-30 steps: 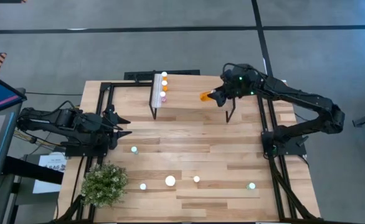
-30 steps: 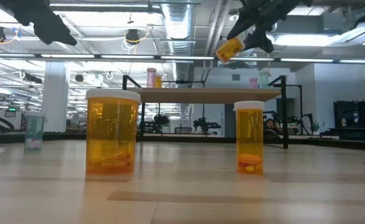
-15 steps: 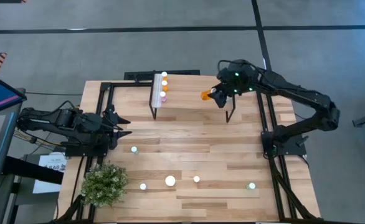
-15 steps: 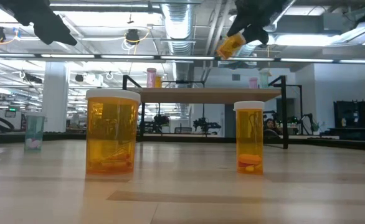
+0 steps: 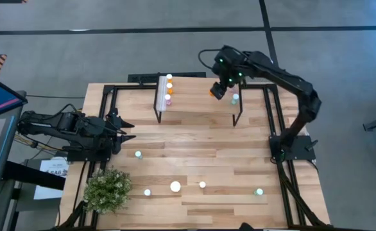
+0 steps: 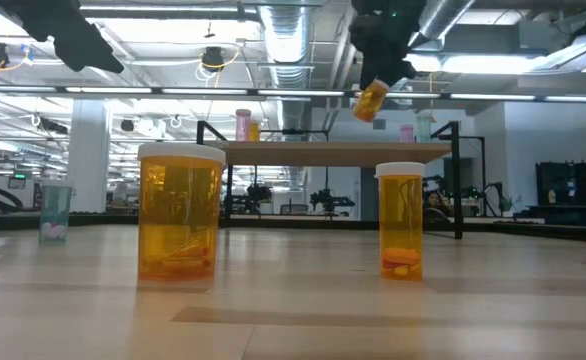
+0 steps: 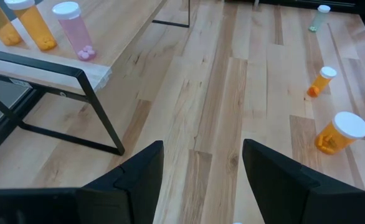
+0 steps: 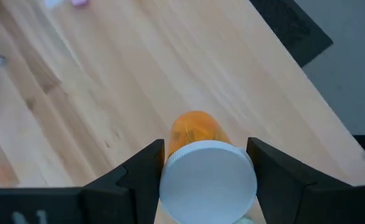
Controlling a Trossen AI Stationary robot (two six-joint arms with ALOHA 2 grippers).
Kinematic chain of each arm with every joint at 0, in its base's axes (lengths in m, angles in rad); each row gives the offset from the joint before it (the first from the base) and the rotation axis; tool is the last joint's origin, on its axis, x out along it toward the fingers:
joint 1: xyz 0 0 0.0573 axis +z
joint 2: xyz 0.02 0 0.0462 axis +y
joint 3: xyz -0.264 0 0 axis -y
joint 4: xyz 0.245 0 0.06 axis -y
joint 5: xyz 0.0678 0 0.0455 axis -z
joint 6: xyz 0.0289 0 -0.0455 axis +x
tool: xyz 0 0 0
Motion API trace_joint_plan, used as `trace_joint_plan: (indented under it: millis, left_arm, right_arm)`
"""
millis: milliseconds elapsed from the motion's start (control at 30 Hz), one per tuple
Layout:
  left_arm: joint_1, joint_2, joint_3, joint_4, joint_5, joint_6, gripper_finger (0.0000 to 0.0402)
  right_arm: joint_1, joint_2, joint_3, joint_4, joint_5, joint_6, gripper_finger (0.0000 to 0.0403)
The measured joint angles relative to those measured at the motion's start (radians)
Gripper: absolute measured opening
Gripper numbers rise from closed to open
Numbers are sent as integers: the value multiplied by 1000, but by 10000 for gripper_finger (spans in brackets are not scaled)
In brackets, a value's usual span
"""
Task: Pick and place medicine bottles onto shelf by color
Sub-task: Put the top large orange pill bottle on the shelf
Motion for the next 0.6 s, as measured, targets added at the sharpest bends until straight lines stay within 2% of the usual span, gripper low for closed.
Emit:
trace_joint_plan:
  millis: [233,600]
  left_arm:
    - [0,0,0,0,0,0,206]
    - [0,0,0,0,0,0,206]
  right_arm:
    - [-20,106,96,-74,23,-57,230]
    - [-43,173,101,-77,42,-83,230]
